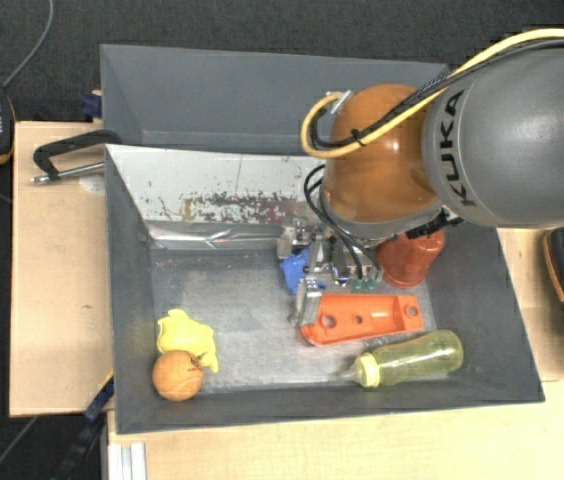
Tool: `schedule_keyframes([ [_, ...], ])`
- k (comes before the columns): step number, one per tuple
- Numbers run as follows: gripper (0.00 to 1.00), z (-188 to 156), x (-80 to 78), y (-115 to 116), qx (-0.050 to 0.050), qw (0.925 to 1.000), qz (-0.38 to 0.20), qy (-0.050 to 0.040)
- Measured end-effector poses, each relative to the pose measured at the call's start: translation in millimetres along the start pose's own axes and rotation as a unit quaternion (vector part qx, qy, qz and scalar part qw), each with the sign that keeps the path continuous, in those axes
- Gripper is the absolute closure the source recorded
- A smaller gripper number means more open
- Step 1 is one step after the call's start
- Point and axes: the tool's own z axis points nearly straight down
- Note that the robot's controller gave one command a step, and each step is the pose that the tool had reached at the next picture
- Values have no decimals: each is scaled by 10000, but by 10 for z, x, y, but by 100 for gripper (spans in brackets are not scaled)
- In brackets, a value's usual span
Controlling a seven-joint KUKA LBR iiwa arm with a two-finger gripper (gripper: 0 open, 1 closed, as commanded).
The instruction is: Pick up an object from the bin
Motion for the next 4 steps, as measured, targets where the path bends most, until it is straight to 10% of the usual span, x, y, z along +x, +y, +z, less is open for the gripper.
schedule_keyframes([
  [3, 0, 757, -106, -981, -31, 9982, 593, 10],
  [4, 100, 855, 203, -1237, -13, 9968, 798, -15],
])
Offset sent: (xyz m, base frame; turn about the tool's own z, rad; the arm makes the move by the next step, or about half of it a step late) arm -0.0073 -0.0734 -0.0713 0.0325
